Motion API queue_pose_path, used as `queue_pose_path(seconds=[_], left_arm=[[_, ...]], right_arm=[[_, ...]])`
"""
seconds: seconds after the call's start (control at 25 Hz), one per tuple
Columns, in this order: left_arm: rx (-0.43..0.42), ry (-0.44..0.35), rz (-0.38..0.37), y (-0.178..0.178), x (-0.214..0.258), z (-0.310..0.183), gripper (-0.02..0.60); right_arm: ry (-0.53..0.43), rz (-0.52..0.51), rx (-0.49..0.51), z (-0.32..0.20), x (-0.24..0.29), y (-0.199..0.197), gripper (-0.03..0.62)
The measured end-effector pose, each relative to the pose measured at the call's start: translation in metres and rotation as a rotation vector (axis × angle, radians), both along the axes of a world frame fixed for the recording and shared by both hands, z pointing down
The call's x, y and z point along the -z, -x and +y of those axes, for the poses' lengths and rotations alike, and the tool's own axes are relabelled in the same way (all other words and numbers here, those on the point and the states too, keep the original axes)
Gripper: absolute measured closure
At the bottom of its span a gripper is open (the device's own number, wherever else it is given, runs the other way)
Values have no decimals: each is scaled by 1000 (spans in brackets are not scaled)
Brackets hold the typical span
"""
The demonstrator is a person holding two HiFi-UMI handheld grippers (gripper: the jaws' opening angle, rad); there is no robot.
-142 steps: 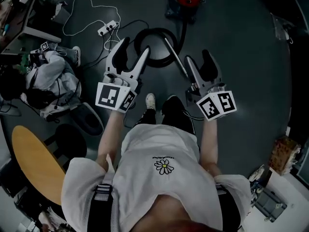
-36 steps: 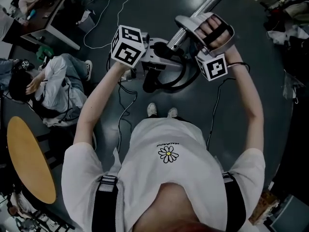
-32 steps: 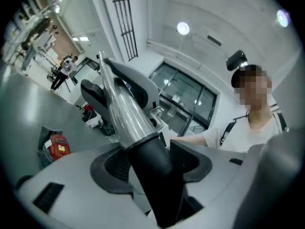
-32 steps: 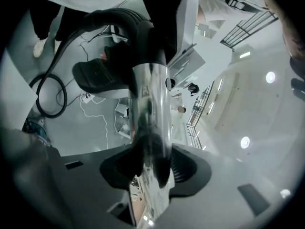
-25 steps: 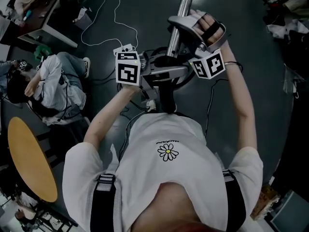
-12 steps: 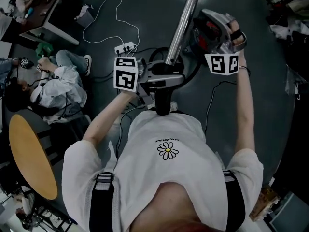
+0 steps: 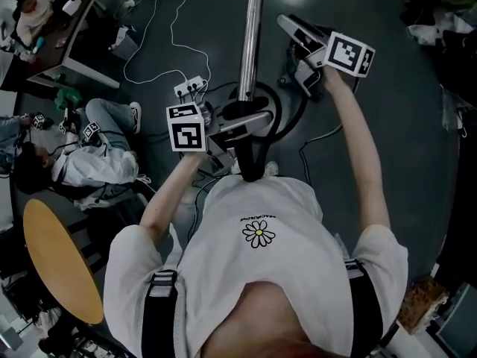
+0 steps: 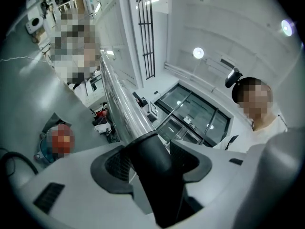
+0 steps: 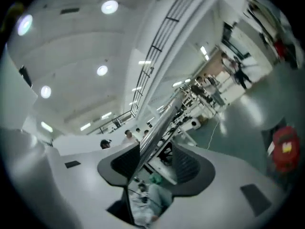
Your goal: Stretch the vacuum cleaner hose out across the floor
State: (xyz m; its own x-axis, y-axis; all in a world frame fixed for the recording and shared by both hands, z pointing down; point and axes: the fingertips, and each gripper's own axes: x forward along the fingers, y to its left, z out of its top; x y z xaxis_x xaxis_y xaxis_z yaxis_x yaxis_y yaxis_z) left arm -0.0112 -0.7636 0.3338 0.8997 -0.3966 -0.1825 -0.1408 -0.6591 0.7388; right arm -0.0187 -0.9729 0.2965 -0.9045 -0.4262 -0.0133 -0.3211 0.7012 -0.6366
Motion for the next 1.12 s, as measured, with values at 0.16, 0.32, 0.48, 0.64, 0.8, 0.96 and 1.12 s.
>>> queue_pose_path(seconds=[0.16, 0.32, 0.48, 0.64, 0.8, 0.96, 1.12], left_arm=[[-28, -47, -57, -8, 2, 11, 337], [-51, -83, -123, -15, -3, 18, 337], [-46, -145, -277, -15, -24, 24, 337], [43, -182, -485, -9, -52, 27, 337], [118, -148, -418, 6, -41, 21, 337], [187, -170, -485, 24, -31, 14, 337], [240, -137, -363, 43, -16, 16, 337]], right_arm=[[308, -351, 136, -12, 8, 35, 390], [308, -409, 185, -13, 30, 53, 390], [230, -267, 180, 0, 28, 56, 390], [105, -146, 212, 27, 36, 67, 390], [-18, -94, 181, 40, 63, 63, 390], [-106, -69, 184, 54, 85, 53, 385], [-209, -33, 142, 63, 98, 45, 379]])
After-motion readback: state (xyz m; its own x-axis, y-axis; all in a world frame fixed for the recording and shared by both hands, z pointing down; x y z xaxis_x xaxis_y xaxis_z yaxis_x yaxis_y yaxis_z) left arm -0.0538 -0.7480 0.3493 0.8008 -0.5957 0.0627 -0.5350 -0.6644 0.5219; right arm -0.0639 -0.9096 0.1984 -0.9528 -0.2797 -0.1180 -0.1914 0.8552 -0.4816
